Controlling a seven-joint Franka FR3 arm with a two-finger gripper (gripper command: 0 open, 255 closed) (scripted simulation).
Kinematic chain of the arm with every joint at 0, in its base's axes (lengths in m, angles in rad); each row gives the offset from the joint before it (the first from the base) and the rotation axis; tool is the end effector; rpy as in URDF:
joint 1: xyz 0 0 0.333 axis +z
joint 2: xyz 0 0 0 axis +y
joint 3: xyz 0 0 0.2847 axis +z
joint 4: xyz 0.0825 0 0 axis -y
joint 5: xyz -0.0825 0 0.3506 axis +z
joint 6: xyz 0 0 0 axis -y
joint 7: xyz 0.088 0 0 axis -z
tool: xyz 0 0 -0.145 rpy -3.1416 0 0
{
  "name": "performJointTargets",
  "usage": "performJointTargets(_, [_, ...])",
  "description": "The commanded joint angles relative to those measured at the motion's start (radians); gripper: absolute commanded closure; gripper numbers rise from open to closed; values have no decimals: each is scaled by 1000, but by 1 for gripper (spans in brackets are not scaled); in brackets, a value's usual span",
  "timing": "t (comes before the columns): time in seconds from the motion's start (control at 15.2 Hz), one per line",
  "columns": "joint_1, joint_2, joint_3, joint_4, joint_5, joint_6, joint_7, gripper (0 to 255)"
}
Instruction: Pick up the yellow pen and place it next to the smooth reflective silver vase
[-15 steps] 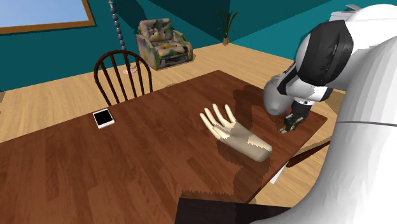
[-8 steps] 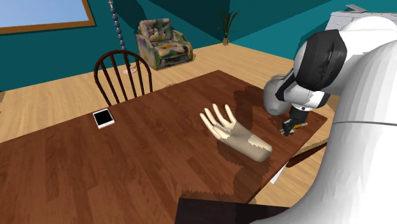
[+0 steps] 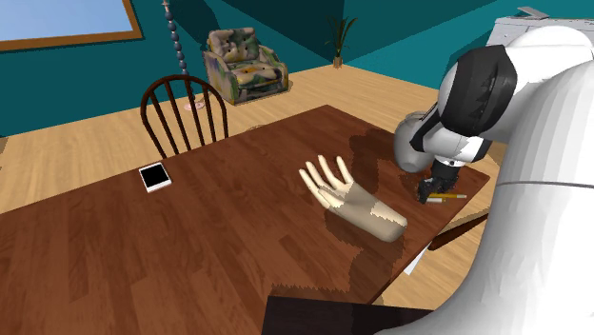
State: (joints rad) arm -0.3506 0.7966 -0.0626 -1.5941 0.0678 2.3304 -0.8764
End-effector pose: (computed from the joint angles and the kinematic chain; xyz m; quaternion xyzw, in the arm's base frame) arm 0.5886 -0.2518 0.1238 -0.9763 -0.2145 0.0225 0.0185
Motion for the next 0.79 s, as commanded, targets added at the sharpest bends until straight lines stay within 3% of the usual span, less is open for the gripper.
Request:
performJointTargets(0.0, [1, 0, 1, -2, 0, 1, 0, 0])
performJointTargets(0.2, [0, 6, 1, 3, 0, 2, -1, 0])
performJointTargets(0.46, [2, -77, -4, 1, -5, -79, 2, 0])
performJointTargets(0.73, [2, -77, -4, 1, -5, -79, 2, 0])
